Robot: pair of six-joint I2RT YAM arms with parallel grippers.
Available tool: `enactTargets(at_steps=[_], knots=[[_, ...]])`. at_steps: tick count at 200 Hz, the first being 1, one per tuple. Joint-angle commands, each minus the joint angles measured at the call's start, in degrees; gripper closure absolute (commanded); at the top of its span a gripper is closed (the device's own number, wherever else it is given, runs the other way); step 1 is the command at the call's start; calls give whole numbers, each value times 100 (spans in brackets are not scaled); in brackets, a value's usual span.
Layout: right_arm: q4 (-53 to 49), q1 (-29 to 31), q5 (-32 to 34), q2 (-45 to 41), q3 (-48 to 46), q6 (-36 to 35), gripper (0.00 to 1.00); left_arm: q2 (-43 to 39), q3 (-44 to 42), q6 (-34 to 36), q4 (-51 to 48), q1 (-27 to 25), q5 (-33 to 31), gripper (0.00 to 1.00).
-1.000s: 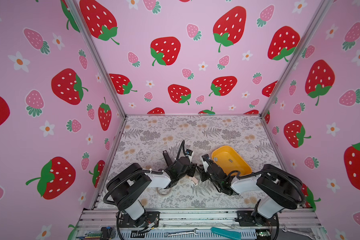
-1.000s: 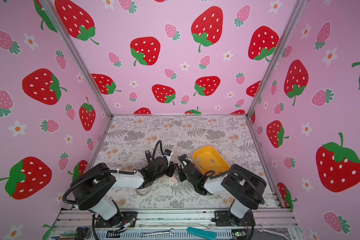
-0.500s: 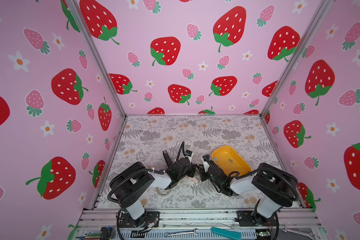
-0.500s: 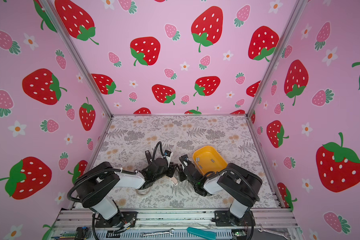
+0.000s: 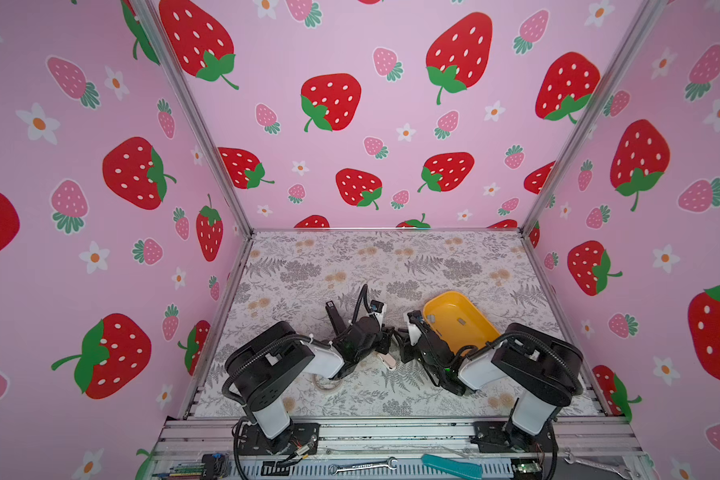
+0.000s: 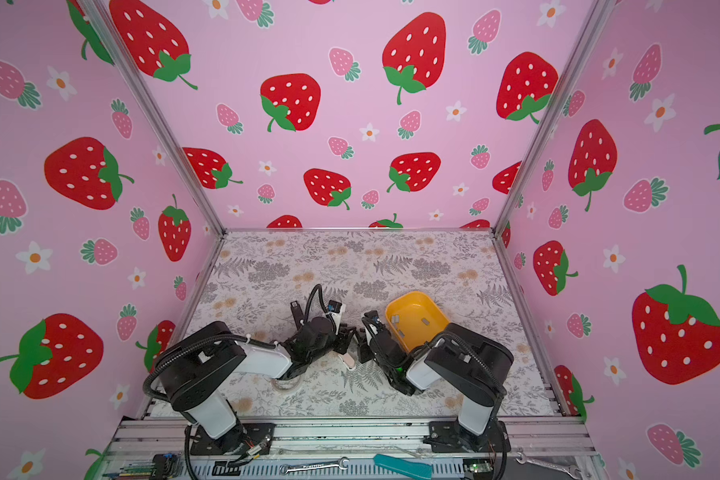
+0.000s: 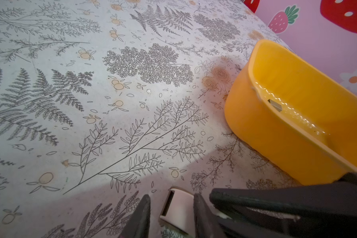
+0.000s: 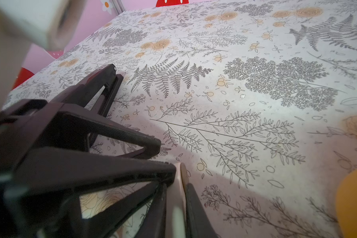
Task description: Load the staples into the stapler
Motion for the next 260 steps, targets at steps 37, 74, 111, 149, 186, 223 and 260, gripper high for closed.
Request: enactTargets(at_steps=[37,74,111,149,186,223,260], knots=[[-2677,-2,181,-1643,501,169,73,-1599,419,267,-1858,-38,-699,62],[-4372,-11,1011,-3241,1138,661,62,-2984,1138,-87,-3838,70,-1707,56],[-6345,-185,1488,-4109,2304,1167,45,-3831,2687,-972,-6433,280,-3206,34],[-7446,-911,1706,-4465,3193,1101,35,-5093,1739,276,-4650,330,-3463,3],[-7600,-2496,2320,-4370,2774,616,35,-6069,225,1192,-3813,1094,-3941,1],[-7026,-4691,1007,-3729,1770,473,44,-6213,-962,1755,-2929,2019,-4283,1],[-6482,-5813,-226,-2901,1404,485,53,-5740,-1657,1800,-1996,2903,-3796,1]])
